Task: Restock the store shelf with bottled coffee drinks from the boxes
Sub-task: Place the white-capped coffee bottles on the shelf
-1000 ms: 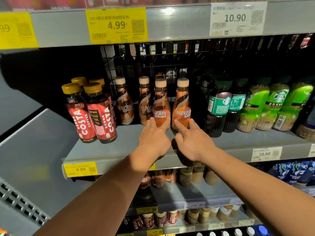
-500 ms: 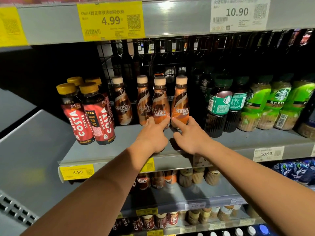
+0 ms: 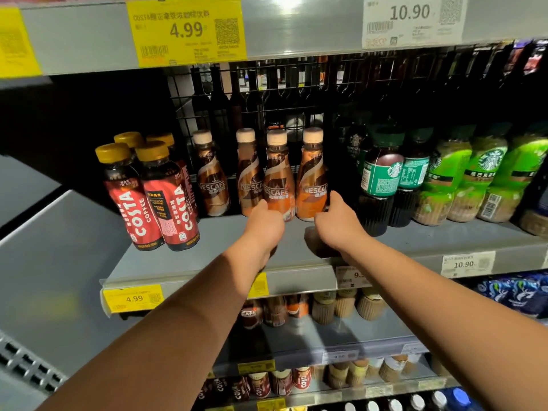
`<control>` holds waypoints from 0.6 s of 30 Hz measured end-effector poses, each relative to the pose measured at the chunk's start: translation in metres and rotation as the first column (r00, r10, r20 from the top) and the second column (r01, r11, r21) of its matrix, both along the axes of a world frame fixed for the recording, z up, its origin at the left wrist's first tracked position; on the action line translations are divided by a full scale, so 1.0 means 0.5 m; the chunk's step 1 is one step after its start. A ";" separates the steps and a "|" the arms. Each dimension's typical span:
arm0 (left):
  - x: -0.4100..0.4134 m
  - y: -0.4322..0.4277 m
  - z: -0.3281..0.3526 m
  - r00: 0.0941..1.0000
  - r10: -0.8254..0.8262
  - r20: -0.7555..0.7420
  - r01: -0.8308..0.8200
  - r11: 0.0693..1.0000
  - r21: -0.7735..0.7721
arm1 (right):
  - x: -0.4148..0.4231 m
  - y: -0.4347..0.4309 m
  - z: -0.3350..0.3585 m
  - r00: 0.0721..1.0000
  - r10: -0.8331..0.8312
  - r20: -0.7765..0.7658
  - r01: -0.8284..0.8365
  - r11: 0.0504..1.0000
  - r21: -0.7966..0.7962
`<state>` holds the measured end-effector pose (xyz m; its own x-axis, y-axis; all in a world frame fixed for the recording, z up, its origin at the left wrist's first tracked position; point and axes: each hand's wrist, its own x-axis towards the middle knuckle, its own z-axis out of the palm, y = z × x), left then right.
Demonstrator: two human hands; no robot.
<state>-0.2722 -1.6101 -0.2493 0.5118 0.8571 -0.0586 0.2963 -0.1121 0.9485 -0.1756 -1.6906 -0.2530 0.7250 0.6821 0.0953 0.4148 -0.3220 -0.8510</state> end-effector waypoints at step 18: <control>0.027 -0.010 -0.020 0.988 0.081 0.133 -0.050 0.974 -0.221 | 0.019 0.049 -0.013 0.943 -0.332 -0.025 0.333 0.938 0.097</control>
